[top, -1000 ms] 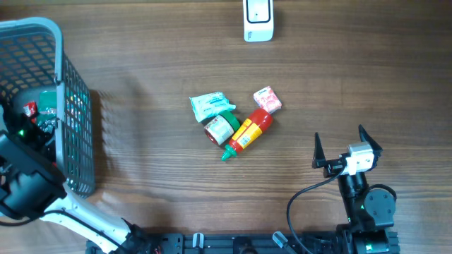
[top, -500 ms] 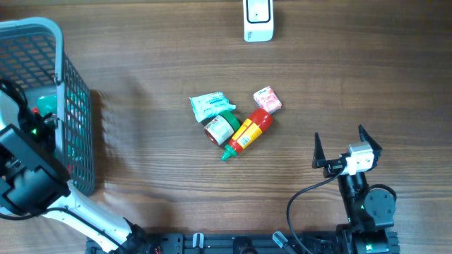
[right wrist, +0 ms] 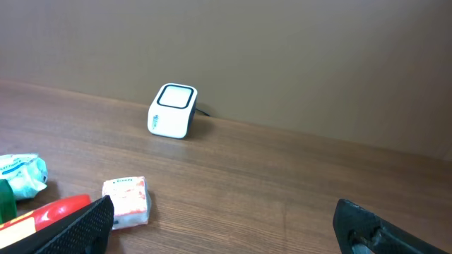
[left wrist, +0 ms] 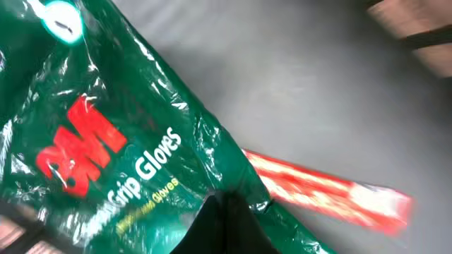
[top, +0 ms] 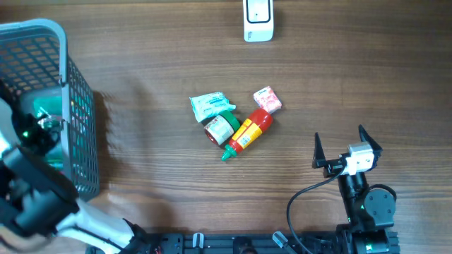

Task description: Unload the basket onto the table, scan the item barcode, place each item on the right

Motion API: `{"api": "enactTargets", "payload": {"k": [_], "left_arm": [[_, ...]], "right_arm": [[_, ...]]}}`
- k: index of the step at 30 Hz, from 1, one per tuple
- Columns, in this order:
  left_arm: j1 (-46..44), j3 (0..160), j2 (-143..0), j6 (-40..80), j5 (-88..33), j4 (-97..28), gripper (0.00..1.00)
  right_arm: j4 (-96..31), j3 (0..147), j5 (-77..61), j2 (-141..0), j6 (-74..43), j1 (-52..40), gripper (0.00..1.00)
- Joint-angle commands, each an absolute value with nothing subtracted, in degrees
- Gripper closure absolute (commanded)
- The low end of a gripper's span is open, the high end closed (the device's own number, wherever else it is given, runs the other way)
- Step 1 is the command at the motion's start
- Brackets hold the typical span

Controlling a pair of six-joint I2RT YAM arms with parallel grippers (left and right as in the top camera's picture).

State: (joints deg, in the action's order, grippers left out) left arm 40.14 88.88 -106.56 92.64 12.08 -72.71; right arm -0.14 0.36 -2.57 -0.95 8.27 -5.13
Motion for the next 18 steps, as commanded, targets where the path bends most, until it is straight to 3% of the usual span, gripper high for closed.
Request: {"api": "enactTargets", "payload": {"k": [1, 10, 18], "left_arm": [[40.36, 89.78, -100.03, 91.92, 18.31, -73.14, 0.96], [40.34, 92.79, -96.09, 85.82, 20.01, -71.66, 0.96], [40.34, 108.31, -88.88, 74.54, 17.69, -71.44, 0.96]], "right_arm": [[-0.01, 0.32, -3.09, -1.02, 8.97, -5.30, 0.00], [-0.01, 0.32, -3.09, -1.02, 8.99, -5.28, 0.00], [-0.01, 0.32, -3.09, -1.02, 8.97, -5.30, 0.00]]}}
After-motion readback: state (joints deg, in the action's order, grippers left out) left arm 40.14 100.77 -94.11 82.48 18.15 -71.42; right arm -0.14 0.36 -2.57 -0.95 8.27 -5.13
